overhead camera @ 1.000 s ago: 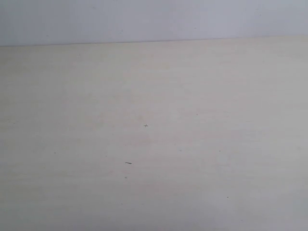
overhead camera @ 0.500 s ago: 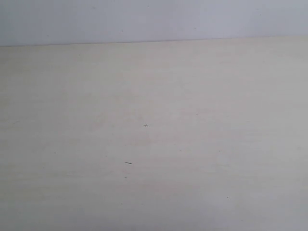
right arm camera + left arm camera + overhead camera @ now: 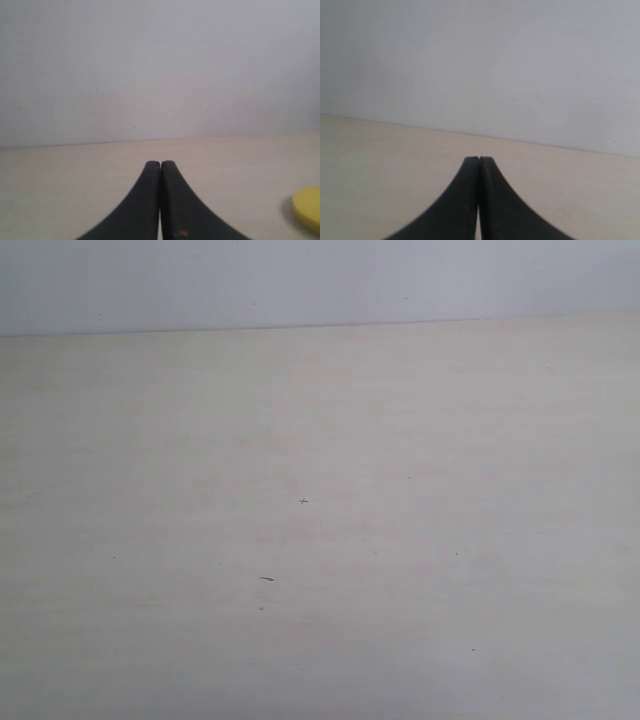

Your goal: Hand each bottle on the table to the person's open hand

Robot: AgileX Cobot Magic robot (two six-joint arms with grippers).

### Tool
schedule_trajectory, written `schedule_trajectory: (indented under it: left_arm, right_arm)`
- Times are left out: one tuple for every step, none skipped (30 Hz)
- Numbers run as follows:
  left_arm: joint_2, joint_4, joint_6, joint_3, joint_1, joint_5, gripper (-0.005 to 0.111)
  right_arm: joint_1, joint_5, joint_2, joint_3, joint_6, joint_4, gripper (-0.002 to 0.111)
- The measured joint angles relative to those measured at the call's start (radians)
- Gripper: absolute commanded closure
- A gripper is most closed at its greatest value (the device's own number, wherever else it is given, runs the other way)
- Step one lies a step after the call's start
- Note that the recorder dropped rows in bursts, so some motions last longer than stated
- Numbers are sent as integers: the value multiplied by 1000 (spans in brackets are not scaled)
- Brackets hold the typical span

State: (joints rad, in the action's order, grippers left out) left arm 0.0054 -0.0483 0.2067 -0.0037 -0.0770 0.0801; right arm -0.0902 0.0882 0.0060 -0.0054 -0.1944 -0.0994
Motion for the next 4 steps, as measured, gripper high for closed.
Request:
schedule_trajectory:
  left_arm:
    - [0, 0, 0, 0, 0, 0, 104]
    - [0, 0, 0, 0, 0, 0, 104]
    - [0, 0, 0, 0, 0, 0, 104]
    - [0, 0, 0, 0, 0, 0, 104]
  right_arm:
    - [0, 0, 0, 0, 0, 0, 108]
    - [0, 0, 0, 0, 0, 0, 108]
    - [0, 0, 0, 0, 0, 0, 108]
    - [0, 0, 0, 0, 0, 0, 108]
